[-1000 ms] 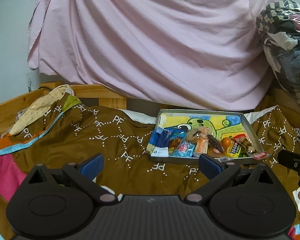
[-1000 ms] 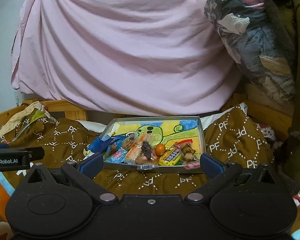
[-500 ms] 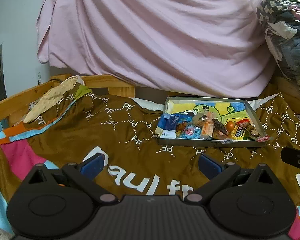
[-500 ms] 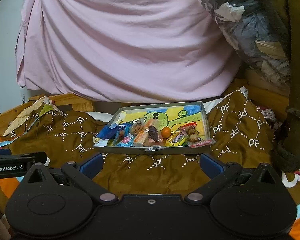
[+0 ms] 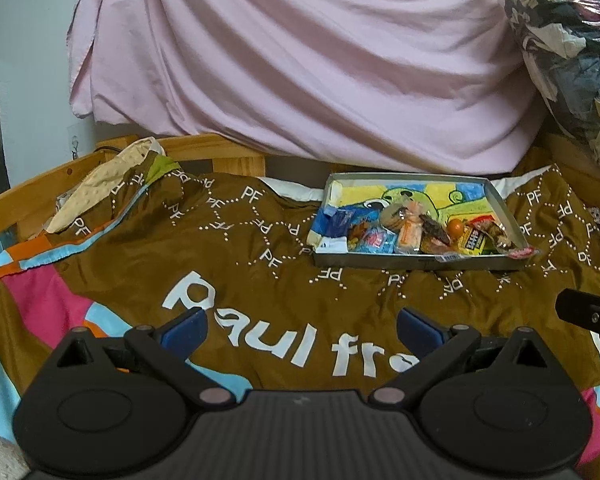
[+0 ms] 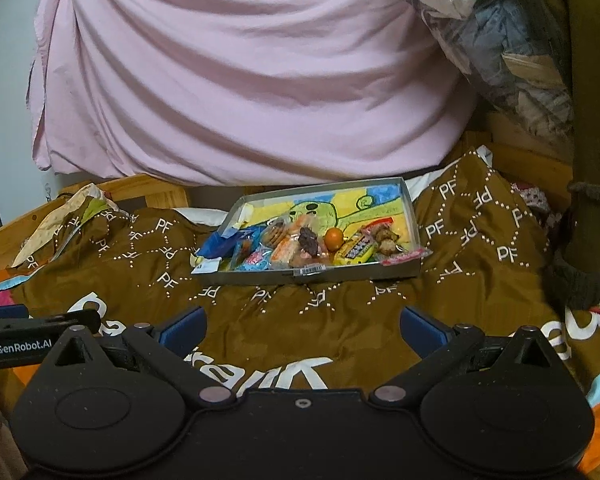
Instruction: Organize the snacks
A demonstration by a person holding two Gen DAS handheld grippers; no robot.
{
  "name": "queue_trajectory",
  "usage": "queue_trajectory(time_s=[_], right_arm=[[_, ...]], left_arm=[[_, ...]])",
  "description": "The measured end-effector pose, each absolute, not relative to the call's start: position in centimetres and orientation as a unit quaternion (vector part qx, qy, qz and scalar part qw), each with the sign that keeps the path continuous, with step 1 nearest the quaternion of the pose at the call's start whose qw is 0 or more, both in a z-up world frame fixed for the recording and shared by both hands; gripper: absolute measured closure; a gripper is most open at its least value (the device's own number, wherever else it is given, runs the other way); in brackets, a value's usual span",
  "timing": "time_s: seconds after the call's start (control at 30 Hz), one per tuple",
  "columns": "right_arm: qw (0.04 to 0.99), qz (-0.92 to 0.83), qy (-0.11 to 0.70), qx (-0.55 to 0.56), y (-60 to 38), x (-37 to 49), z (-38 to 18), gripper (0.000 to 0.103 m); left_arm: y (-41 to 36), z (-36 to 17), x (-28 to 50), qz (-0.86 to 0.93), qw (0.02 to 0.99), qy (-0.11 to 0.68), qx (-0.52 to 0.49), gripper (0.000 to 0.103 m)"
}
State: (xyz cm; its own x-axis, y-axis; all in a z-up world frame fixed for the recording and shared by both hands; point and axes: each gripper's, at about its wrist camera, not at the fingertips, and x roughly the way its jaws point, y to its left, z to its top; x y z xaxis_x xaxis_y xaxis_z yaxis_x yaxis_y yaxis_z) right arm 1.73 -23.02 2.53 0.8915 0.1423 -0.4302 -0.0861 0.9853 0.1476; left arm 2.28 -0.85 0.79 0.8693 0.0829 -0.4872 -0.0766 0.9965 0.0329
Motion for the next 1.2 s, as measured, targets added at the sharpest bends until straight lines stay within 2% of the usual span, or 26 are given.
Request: queue_trajectory(time_s=[0.43, 1.2], right_arm=[[0.962, 0.060, 0.259, 0.063, -22.5, 2.4, 1.5, 0.001], [0.962, 0.058, 0.260, 0.062, -22.6, 2.5, 1.4, 0.001]], left_arm=[[-0.9, 0.3, 2.6, 0.045, 0.962, 0.269, 0.009, 0.000], [-0.9, 0.1, 2.7, 0.045, 0.960, 0.276, 0.012, 0.000]])
